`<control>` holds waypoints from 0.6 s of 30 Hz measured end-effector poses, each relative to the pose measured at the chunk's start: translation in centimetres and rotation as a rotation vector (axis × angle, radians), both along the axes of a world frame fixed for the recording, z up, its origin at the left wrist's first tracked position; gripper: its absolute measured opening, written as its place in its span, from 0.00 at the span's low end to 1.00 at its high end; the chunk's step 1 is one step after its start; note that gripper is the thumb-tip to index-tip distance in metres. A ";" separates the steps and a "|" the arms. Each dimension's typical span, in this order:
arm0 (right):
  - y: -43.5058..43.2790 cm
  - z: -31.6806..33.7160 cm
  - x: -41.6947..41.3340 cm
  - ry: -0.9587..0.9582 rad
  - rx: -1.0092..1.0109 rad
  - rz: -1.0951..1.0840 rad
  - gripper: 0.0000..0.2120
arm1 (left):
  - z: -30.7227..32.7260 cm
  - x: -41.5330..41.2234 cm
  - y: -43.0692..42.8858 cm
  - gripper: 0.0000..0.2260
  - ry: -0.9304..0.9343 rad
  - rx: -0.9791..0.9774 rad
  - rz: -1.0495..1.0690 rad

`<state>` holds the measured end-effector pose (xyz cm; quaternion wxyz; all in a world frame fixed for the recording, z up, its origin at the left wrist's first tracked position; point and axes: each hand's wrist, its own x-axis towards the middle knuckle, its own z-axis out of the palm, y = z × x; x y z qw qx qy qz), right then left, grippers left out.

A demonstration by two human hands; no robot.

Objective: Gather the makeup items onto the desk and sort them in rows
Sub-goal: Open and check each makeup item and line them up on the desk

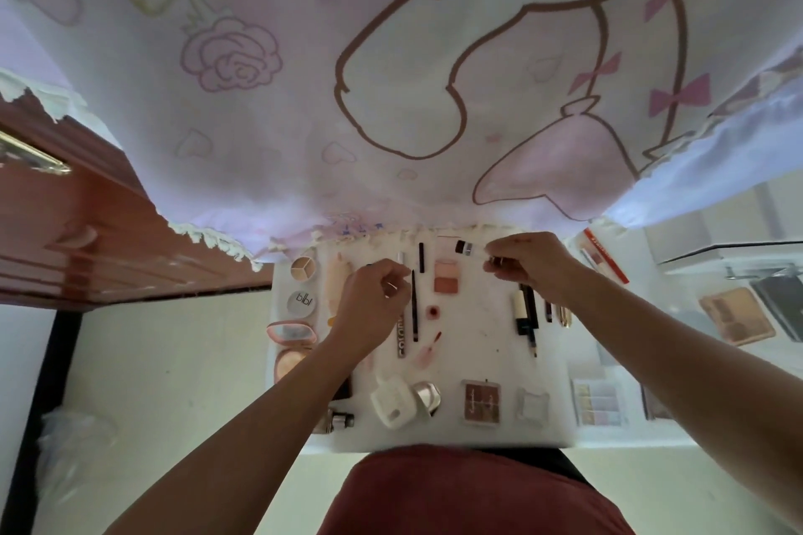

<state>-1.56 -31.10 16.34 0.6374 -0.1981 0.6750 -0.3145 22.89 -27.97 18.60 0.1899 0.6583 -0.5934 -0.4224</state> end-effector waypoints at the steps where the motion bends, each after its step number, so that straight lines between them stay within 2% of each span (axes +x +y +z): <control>1: 0.4 1.2 0.0 -0.044 -0.008 -0.003 0.11 | 0.4 -0.1 -0.2 0.06 0.029 -0.011 0.002; 6: 3.3 5.5 1.2 -0.096 -0.065 0.098 0.10 | 2.7 -0.8 -0.8 0.08 0.211 0.011 -0.066; 12: 5.9 7.9 3.1 -0.017 -0.153 0.209 0.08 | 5.3 -0.3 0.0 0.09 0.348 0.095 -0.187; 18: 7.6 8.9 4.8 -0.014 -0.158 0.322 0.14 | 6.2 1.2 1.0 0.07 0.346 0.045 -0.199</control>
